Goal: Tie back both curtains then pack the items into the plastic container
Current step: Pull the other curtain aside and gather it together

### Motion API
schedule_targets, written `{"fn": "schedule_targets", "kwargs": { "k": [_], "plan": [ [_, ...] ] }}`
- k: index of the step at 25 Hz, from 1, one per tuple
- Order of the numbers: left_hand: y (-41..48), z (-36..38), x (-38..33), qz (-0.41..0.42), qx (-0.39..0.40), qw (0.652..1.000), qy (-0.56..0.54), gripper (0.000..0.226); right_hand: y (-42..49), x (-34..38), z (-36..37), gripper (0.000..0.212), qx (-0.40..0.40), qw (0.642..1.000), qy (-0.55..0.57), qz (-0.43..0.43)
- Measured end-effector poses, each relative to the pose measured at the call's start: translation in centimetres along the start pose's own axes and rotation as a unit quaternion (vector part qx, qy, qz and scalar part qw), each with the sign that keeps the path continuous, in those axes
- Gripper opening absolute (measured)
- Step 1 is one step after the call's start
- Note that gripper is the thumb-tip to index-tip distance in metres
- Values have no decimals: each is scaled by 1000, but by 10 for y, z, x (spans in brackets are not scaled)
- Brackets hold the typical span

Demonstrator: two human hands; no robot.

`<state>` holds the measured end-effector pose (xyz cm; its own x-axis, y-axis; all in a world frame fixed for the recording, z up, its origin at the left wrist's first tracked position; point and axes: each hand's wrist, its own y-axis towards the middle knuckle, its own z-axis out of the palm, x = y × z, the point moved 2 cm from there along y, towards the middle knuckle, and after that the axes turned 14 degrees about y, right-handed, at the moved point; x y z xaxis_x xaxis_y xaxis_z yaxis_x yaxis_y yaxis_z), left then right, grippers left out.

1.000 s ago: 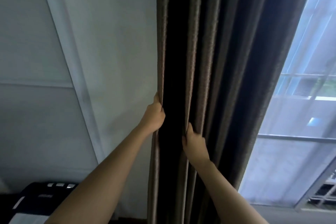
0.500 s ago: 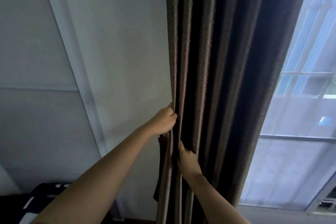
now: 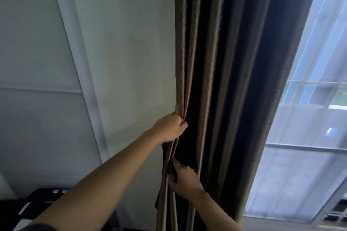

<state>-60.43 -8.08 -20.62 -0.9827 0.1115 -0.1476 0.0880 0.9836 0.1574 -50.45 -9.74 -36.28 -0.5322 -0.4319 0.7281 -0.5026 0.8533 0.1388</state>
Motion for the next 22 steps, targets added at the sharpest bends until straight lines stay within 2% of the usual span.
{"fn": "schedule_targets", "kwargs": {
  "k": [1, 2, 4, 5, 6, 8, 9, 13, 17, 22],
  "plan": [
    [1, 1, 4, -6, -1, 1000, 12, 47, -3, 6, -12, 48, -73, 995, -7, -68],
    [0, 0, 8, -10, 2, 1000, 14, 49, -4, 13, -30, 43, -183, 972, -13, -149],
    [2, -2, 19, -16, 5, 1000, -1, 52, 3, 40, -75, 41, -390, 880, 8, -273],
    [2, -4, 24, -16, 11, 1000, -14, 50, 11, 57, -100, 46, -437, 852, 41, -284],
    [1, -4, 27, -15, 18, 999, -30, 50, 20, 73, -125, 53, -446, 850, 77, -269],
    [1, -3, 32, -17, 23, 998, -64, 46, 40, 89, -154, 66, -372, 895, 140, -201],
    [1, -2, 32, -22, 19, 996, -80, 43, 47, 87, -158, 67, -323, 920, 136, -174],
    [-3, -3, 28, -34, 14, 992, -119, 41, 36, 41, -103, 60, -176, 978, 40, -109],
    [-9, -9, 11, -26, 34, 989, -139, 41, 22, 9, -52, 69, -53, 998, 2, -37],
    [-11, -4, -2, -19, 55, 982, -181, 38, 17, 7, -43, 75, 16, 999, 39, -9]
  ]
}}
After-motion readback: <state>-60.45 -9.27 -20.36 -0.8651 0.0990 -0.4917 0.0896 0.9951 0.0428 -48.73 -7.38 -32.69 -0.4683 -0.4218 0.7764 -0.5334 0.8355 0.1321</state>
